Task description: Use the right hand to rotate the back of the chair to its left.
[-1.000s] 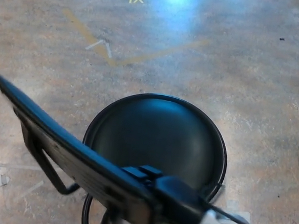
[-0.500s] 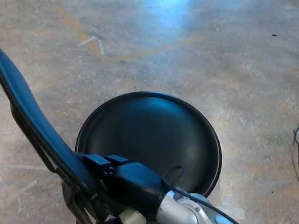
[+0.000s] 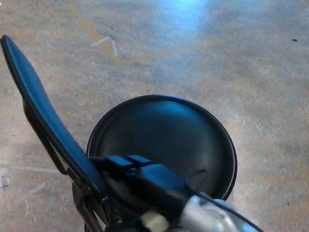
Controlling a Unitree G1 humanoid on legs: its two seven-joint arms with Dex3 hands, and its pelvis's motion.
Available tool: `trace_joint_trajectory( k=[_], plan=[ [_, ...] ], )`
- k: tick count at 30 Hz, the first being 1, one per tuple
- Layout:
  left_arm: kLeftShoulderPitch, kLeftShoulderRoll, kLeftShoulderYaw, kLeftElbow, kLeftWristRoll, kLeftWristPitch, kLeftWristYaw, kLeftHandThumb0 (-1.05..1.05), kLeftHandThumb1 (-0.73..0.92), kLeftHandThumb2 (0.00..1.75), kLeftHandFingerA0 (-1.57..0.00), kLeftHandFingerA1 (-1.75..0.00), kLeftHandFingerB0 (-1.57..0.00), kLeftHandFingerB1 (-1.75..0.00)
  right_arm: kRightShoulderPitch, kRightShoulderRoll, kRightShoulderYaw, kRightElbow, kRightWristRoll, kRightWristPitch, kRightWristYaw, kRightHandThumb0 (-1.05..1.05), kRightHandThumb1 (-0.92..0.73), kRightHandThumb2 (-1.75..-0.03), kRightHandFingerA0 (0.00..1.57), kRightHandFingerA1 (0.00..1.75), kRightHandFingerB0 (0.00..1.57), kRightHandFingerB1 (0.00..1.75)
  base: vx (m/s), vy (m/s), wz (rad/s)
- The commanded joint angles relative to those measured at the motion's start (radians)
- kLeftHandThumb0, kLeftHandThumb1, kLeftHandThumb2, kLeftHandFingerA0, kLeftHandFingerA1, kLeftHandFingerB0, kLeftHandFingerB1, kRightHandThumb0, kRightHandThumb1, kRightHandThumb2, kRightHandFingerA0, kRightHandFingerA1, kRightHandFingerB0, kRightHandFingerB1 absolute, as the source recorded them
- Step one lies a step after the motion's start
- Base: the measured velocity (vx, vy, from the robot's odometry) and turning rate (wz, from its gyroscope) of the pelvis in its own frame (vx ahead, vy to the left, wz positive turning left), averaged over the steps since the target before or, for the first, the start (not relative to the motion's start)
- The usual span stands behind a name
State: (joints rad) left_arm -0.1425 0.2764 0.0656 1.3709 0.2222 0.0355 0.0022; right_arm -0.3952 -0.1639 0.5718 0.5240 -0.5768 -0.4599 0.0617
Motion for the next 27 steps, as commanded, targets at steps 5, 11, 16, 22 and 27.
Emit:
trace_joint_trajectory(
  k=[5, 11, 16, 22, 27],
  plan=[
    [0.009, 0.008, -0.017, 0.003, 0.013, 0.003, -0.014, -0.49, 0.73, 0.62, -0.56, -0.49, -0.48, -0.41, 0.271, -0.217, -0.219, -0.174, 0.066, -0.123, -0.131, -1.05, -0.81, -0.72, 0.0, 0.03, 0.0, 0.14, 0.0, 0.0, 0.0],
    [0.015, 0.007, -0.009, 0.001, -0.003, 0.006, -0.015, -0.49, 0.73, 0.62, -0.56, -0.5, -0.49, -0.42, 0.349, -0.238, -0.384, 0.033, 0.067, -0.189, -0.344, -1.05, -0.9, -0.76, 0.0, 0.17, 0.0, 0.21, 0.0, 0.0, 0.0],
    [0.019, 0.002, -0.014, 0.004, 0.005, 0.001, -0.009, -0.47, 0.73, 0.62, -0.57, -0.5, -0.49, -0.41, 0.292, -0.208, -0.482, 0.345, 0.107, -0.124, -0.493, -1.05, -0.92, -0.76, 0.0, 0.34, 0.0, 0.26, 0.0, 0.0, 0.0],
    [0.021, 0.0, -0.013, 0.003, 0.003, -0.002, -0.01, -0.49, 0.72, 0.61, -0.57, -0.49, -0.51, -0.41, 0.235, -0.182, -0.551, 0.561, 0.152, -0.041, -0.526, -1.05, -0.92, -0.79, 0.0, 0.35, 0.0, 0.24, 0.0, 0.0, 0.0],
    [0.026, -0.002, -0.001, 0.006, -0.005, 0.0, -0.013, -0.47, 0.7, 0.61, -0.56, -0.47, -0.51, -0.41, 0.202, -0.147, -0.641, 0.765, 0.221, 0.161, -0.465, -1.05, -0.92, -1.05, 0.0, 0.65, 0.0, 0.38, 0.0, 0.0, 0.0]
  ],
)
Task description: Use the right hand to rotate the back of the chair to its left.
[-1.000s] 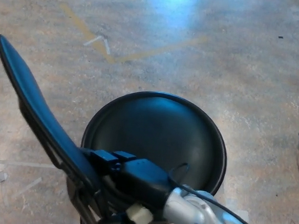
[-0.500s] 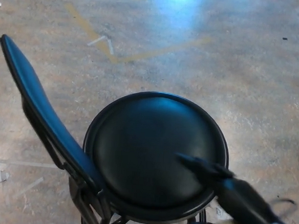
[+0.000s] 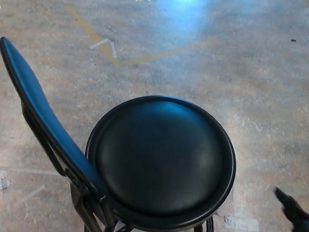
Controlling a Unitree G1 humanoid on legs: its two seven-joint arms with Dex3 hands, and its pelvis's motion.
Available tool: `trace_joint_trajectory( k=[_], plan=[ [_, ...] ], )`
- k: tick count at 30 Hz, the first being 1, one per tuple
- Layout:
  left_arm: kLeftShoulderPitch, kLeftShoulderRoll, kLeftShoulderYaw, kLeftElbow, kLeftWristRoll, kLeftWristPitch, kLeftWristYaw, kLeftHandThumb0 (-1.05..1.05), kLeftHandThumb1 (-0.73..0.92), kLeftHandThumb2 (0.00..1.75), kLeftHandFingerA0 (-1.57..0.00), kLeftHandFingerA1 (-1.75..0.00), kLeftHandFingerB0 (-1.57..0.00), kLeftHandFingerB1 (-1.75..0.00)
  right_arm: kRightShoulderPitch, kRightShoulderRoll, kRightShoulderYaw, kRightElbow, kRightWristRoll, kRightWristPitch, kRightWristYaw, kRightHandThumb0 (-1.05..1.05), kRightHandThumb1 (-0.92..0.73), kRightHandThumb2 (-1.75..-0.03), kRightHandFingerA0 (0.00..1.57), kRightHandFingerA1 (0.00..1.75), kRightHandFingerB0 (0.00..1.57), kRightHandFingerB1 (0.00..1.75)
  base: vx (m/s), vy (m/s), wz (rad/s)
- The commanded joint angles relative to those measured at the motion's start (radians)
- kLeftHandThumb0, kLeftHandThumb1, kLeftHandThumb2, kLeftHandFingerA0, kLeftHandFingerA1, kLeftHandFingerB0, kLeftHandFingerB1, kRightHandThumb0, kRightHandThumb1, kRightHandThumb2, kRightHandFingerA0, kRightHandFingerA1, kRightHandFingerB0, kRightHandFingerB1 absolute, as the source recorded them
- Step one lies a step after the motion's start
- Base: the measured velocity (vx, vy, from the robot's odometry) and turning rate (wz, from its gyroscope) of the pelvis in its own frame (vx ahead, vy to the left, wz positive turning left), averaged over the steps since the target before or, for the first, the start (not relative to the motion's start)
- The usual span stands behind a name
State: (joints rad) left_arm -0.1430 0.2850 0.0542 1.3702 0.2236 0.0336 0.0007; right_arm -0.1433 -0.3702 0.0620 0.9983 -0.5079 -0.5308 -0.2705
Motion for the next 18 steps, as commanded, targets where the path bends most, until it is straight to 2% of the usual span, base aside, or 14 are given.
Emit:
trace_joint_trajectory(
  k=[1, 2, 3, 4, 5, 6, 8, 9, 10, 11, 13, 14, 15, 18],
  plan=[
    [0.027, -0.011, 0.012, 0.007, -0.007, 0.003, -0.008, -0.47, 0.71, 0.61, -0.57, -0.47, -0.52, -0.41, -0.042, 0.066, -0.143, 0.313, 0.159, 0.259, -0.1, -1.05, -0.92, -1.02, 0.0, 0.8, 0.0, 0.51, 0.0, 0.0, 0.0],
    [0.027, -0.011, 0.015, 0.007, -0.008, 0.003, -0.008, -0.47, 0.7, 0.61, -0.57, -0.47, -0.52, -0.41, -0.037, 0.071, -0.151, 0.328, 0.161, 0.273, -0.081, -1.05, -0.92, -1.02, 0.0, 0.86, 0.0, 0.6, 0.0, 0.0, 0.0],
    [0.027, -0.011, 0.016, 0.007, -0.009, 0.003, -0.008, -0.47, 0.7, 0.61, -0.57, -0.47, -0.52, -0.41, -0.035, 0.073, -0.155, 0.333, 0.16, 0.276, -0.077, -1.05, -0.92, -1.02, 0.0, 0.86, 0.0, 0.6, 0.0, 0.0, 0.0],
    [0.025, -0.011, 0.014, 0.006, -0.009, 0.005, -0.01, -0.48, 0.71, 0.61, -0.55, -0.49, -0.5, -0.41, -0.025, 0.082, -0.163, 0.348, 0.16, 0.302, -0.052, -1.05, -0.92, -0.99, 0.0, 1.08, 0.0, 0.78, 0.0, 0.0, 0.0],
    [0.024, -0.011, 0.012, 0.005, -0.008, 0.005, -0.011, -0.48, 0.71, 0.61, -0.55, -0.49, -0.5, -0.41, -0.018, 0.088, -0.167, 0.355, 0.161, 0.319, -0.037, -1.05, -0.92, -0.99, 0.0, 1.08, 0.0, 0.78, 0.0, 0.0, 0.0],
    [0.024, -0.011, 0.008, 0.005, -0.002, 0.004, -0.01, -0.47, 0.7, 0.61, -0.55, -0.48, -0.5, -0.41, 0.001, 0.103, -0.182, 0.368, 0.172, 0.352, 0.005, -1.05, -0.62, -1.37, 0.03, 0.89, 0.0, 0.76, 0.0, 0.0, 0.0],
    [0.025, -0.011, 0.007, 0.005, 0.0, 0.004, -0.01, -0.47, 0.7, 0.61, -0.55, -0.48, -0.5, -0.41, 0.004, 0.108, -0.191, 0.373, 0.174, 0.36, 0.017, -1.05, -0.62, -1.37, 0.03, 0.89, 0.0, 0.76, 0.0, 0.0, 0.0],
    [0.025, -0.01, 0.005, 0.004, 0.001, 0.003, -0.011, -0.48, 0.69, 0.61, -0.56, -0.5, -0.52, -0.42, 0.013, 0.118, -0.209, 0.377, 0.19, 0.377, 0.036, -1.05, -0.63, -1.39, 0.0, 0.86, 0.07, 0.75, 0.0, 0.0, 0.0],
    [0.025, -0.01, 0.002, 0.003, 0.002, 0.002, -0.014, -0.48, 0.69, 0.61, -0.56, -0.5, -0.52, -0.42, 0.025, 0.13, -0.231, 0.381, 0.209, 0.399, 0.06, -1.05, -0.63, -1.39, 0.0, 0.86, 0.07, 0.75, 0.0, 0.0, 0.0],
    [0.023, -0.013, -0.005, 0.002, 0.008, 0.004, -0.007, -0.49, 0.7, 0.61, -0.57, -0.5, -0.51, -0.41, 0.034, 0.14, -0.253, 0.382, 0.23, 0.404, 0.083, -0.98, -0.57, -1.38, 0.1, 0.9, 0.06, 0.78, 0.0, 0.0, 0.0],
    [0.022, -0.014, -0.009, 0.002, 0.01, 0.005, -0.004, -0.49, 0.7, 0.61, -0.57, -0.5, -0.51, -0.41, 0.036, 0.143, -0.268, 0.381, 0.233, 0.408, 0.093, -0.98, -0.57, -1.38, 0.1, 0.9, 0.06, 0.78, 0.0, 0.0, 0.0],
    [0.019, -0.014, -0.011, 0.003, 0.011, 0.006, -0.002, -0.48, 0.69, 0.59, -0.59, -0.49, -0.5, -0.4, 0.04, 0.152, -0.295, 0.381, 0.256, 0.424, 0.109, -0.97, -0.52, -1.33, 0.25, 0.94, 0.04, 0.78, 0.0, 0.0, 0.0],
    [0.017, -0.015, -0.004, 0.003, 0.004, 0.008, -0.002, -0.48, 0.7, 0.61, -0.57, -0.49, -0.51, -0.41, 0.046, 0.161, -0.319, 0.381, 0.276, 0.43, 0.122, -0.72, -0.64, -1.4, 0.25, 0.88, 0.0, 0.75, 0.0, 0.0, 0.0],
    [0.022, -0.013, -0.004, 0.004, 0.005, -0.001, -0.005, -0.49, 0.68, 0.6, -0.57, -0.49, -0.52, -0.42, 0.058, 0.171, -0.372, 0.379, 0.309, 0.445, 0.152, -0.78, -0.61, -1.41, 0.24, 0.9, 0.0, 0.78, 0.0, 0.0, 0.0]
  ],
)
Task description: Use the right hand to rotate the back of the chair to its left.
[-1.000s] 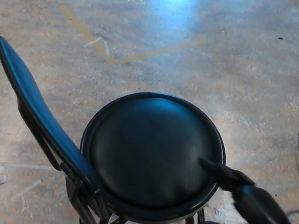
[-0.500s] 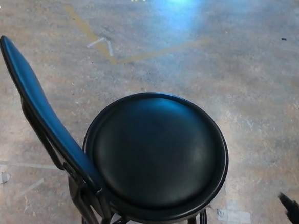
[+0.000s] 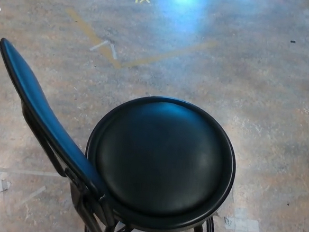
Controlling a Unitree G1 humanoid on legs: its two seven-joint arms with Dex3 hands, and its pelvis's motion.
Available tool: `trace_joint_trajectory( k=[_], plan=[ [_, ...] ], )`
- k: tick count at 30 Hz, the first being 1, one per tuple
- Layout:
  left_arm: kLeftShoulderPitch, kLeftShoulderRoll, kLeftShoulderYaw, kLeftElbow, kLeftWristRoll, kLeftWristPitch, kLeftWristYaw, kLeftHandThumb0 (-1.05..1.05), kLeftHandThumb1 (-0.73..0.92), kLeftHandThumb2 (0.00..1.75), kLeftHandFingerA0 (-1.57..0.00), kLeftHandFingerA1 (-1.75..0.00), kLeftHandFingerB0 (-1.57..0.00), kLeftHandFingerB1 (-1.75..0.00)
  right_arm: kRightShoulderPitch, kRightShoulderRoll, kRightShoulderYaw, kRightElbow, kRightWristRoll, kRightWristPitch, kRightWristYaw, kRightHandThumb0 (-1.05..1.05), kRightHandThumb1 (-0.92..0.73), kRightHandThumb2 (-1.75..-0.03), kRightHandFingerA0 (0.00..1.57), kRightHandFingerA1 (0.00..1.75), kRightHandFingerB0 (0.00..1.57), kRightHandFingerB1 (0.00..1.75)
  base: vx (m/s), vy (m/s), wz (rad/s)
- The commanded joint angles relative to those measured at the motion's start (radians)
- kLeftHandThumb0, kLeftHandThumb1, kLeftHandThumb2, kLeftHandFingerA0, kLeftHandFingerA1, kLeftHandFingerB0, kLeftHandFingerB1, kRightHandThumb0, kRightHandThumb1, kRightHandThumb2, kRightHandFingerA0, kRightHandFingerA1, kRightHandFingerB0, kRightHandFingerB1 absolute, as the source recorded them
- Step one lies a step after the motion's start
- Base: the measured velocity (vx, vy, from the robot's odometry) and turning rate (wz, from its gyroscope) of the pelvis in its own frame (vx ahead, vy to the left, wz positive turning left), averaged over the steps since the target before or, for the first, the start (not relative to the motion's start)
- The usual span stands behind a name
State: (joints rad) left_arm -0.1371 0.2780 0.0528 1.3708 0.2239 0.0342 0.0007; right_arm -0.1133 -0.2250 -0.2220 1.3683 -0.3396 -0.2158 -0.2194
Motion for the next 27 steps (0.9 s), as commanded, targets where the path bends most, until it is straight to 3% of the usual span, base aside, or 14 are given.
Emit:
trace_joint_trajectory(
  k=[1, 2, 3, 4, 6, 7, 10, 11, 12, 14, 16, 17, 18, 27],
  plan=[
    [0.018, -0.006, -0.005, 0.004, 0.008, -0.002, -0.004, -0.47, 0.69, 0.6, -0.58, -0.5, -0.52, -0.42, 0.031, 0.029, -0.103, 0.01, 0.148, 0.141, 0.107, -0.8, -0.59, -1.41, 0.35, 0.94, 0.0, 0.77, 0.0, 0.0, 0.0],
    [0.017, -0.006, -0.007, 0.005, 0.01, -0.001, -0.002, -0.47, 0.69, 0.6, -0.58, -0.5, -0.52, -0.42, 0.033, 0.031, -0.107, 0.01, 0.143, 0.15, 0.104, -0.8, -0.59, -1.41, 0.35, 0.94, 0.0, 0.77, 0.0, 0.0, 0.0],
    [0.018, -0.007, -0.004, 0.005, 0.008, -0.001, -0.002, -0.48, 0.71, 0.61, -0.58, -0.48, -0.52, -0.41, 0.037, 0.032, -0.1, 0.01, 0.129, 0.153, 0.097, -0.86, -0.5, -1.3, 0.44, 1.23, 0.0, 0.92, 0.0, 0.0, 0.0],
    [0.019, -0.007, -0.005, 0.006, 0.009, -0.001, 0.0, -0.5, 0.67, 0.62, -0.59, -0.5, -0.51, -0.41, 0.043, 0.031, -0.09, 0.01, 0.114, 0.152, 0.091, -0.75, -0.65, -1.43, 0.29, 0.9, 0.0, 0.75, 0.0, 0.0, 0.0],
    [0.018, -0.007, -0.011, 0.006, 0.014, -0.001, 0.003, -0.5, 0.67, 0.62, -0.59, -0.5, -0.51, -0.41, 0.045, 0.031, -0.085, 0.007, 0.116, 0.152, 0.093, -0.75, -0.65, -1.43, 0.29, 0.9, 0.0, 0.75, 0.0, 0.0, 0.0],
    [0.017, -0.007, -0.01, 0.005, 0.012, 0.0, 0.002, -0.51, 0.66, 0.61, -0.59, -0.51, -0.52, -0.42, 0.04, 0.033, -0.092, 0.005, 0.129, 0.154, 0.097, -0.84, -0.51, -1.36, 0.33, 0.99, 0.0, 0.8, 0.0, 0.0, 0.0],
    [0.017, -0.007, -0.004, 0.004, 0.003, 0.001, -0.001, -0.51, 0.66, 0.62, -0.59, -0.51, -0.51, -0.42, 0.034, 0.034, -0.084, 0.002, 0.128, 0.158, 0.091, -0.84, -0.52, -1.37, 0.38, 1.1, 0.0, 0.85, 0.0, 0.0, 0.0],
    [0.014, -0.008, -0.002, 0.003, 0.001, 0.001, -0.002, -0.47, 0.55, 0.96, -0.55, -0.65, -0.4, -0.55, 0.031, 0.033, -0.083, 0.002, 0.13, 0.159, 0.091, -0.87, -0.52, -1.36, 0.42, 1.16, 0.03, 0.9, 0.0, 0.0, 0.0],
    [0.014, -0.009, -0.006, 0.003, 0.005, -0.001, -0.001, -0.51, 0.66, 0.62, -0.58, -0.51, -0.51, -0.42, 0.029, 0.032, -0.076, 0.002, 0.125, 0.158, 0.091, -0.78, -0.65, -1.46, 0.26, 0.92, 0.0, 0.78, 0.0, 0.0, 0.0],
    [0.015, -0.008, -0.009, 0.005, 0.011, -0.002, -0.001, -0.48, 0.7, 0.61, -0.58, -0.48, -0.51, -0.41, 0.027, 0.03, -0.066, 0.001, 0.122, 0.153, 0.094, -0.76, -0.63, -1.43, 0.37, 0.96, 0.0, 0.77, 0.0, 0.0, 0.0],
    [0.014, -0.008, -0.002, 0.006, 0.004, 0.002, -0.002, -0.48, 0.71, 0.61, -0.58, -0.49, -0.51, -0.41, 0.023, 0.033, -0.065, -0.001, 0.135, 0.153, 0.095, -0.73, -0.67, -1.46, 0.28, 0.92, 0.01, 0.77, 0.0, 0.0, 0.0],
    [0.014, -0.009, -0.005, 0.006, 0.007, 0.0, -0.001, -0.47, 0.71, 0.61, -0.58, -0.49, -0.52, -0.41, 0.022, 0.033, -0.064, -0.002, 0.138, 0.152, 0.097, -0.88, -0.51, -1.39, 0.42, 1.17, 0.1, 0.95, 0.0, 0.0, 0.0],
    [0.014, -0.009, -0.007, 0.006, 0.009, 0.0, 0.0, -0.49, 0.67, 0.62, -0.59, -0.51, -0.5, -0.42, 0.021, 0.032, -0.059, -0.002, 0.137, 0.151, 0.096, -0.74, -0.66, -1.46, 0.26, 0.91, 0.0, 0.77, 0.0, 0.0, 0.0],
    [0.007, -0.009, -0.016, 0.0, 0.007, 0.007, -0.004, -0.48, 0.71, 0.61, -0.54, -0.49, -0.52, -0.42, 0.02, 0.032, -0.054, 0.001, 0.149, 0.155, 0.102, -0.73, -0.63, -1.42, 0.27, 0.89, 0.0, 0.75, 0.0, 0.0, 0.0]
  ],
)
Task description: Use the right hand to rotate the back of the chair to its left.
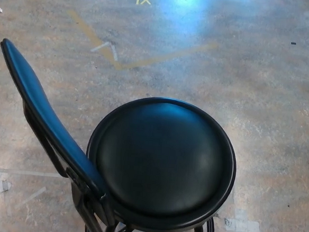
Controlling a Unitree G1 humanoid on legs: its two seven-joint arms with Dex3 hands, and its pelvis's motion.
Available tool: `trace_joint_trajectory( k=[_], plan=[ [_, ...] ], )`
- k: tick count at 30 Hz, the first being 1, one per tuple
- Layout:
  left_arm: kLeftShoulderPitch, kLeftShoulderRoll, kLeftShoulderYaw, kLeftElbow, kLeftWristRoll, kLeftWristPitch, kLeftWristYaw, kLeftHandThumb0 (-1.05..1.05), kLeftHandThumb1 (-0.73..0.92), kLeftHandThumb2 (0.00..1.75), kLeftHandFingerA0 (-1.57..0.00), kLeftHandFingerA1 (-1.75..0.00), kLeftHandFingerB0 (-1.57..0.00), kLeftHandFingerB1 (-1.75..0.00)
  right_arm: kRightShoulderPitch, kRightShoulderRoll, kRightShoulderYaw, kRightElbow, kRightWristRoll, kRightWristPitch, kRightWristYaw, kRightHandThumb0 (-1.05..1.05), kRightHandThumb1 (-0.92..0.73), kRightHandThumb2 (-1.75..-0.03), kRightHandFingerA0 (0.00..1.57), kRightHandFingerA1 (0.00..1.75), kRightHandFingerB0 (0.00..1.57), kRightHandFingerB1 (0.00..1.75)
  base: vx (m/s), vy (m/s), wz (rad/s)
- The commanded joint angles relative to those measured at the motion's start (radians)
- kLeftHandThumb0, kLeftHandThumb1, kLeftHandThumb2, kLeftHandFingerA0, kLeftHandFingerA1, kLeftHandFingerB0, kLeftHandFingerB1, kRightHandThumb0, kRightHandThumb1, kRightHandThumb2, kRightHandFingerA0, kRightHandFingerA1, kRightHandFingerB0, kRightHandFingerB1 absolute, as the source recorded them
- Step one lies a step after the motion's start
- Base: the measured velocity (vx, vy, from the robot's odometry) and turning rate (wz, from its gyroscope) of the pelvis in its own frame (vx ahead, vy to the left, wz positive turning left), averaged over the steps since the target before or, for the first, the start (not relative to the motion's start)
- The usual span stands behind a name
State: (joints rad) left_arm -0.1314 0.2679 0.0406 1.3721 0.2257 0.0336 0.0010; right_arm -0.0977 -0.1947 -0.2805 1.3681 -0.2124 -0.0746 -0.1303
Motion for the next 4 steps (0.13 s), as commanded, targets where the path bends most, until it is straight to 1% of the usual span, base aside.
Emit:
trace_joint_trajectory(
  k=[1, 2, 4],
  plan=[
    [-0.001, 0.001, -0.004, -0.003, 0.002, 0.011, -0.007, -0.48, 0.71, 0.61, -0.54, -0.49, -0.52, -0.42, 0.004, 0.0, 0.007, 0.002, 0.021, 0.015, 0.015, -0.73, -0.63, -1.42, 0.27, 0.89, 0.0, 0.75, 0.0, 0.0, 0.0],
    [-0.001, 0.001, -0.004, -0.003, 0.001, 0.011, -0.007, -0.48, 0.71, 0.61, -0.54, -0.49, -0.52, -0.42, 0.005, 0.001, 0.012, 0.002, 0.018, 0.015, 0.009, -0.74, -0.63, -1.42, 0.31, 0.91, 0.0, 0.75, 0.0, 0.0, 0.0],
    [-0.001, 0.001, -0.004, -0.003, 0.001, 0.011, -0.007, -0.48, 0.71, 0.61, -0.54, -0.49, -0.52, -0.42, 0.005, 0.001, 0.013, 0.002, 0.019, 0.015, 0.009, -0.74, -0.63, -1.42, 0.31, 0.91, 0.0, 0.75, 0.0, 0.0, 0.0]
  ],
)
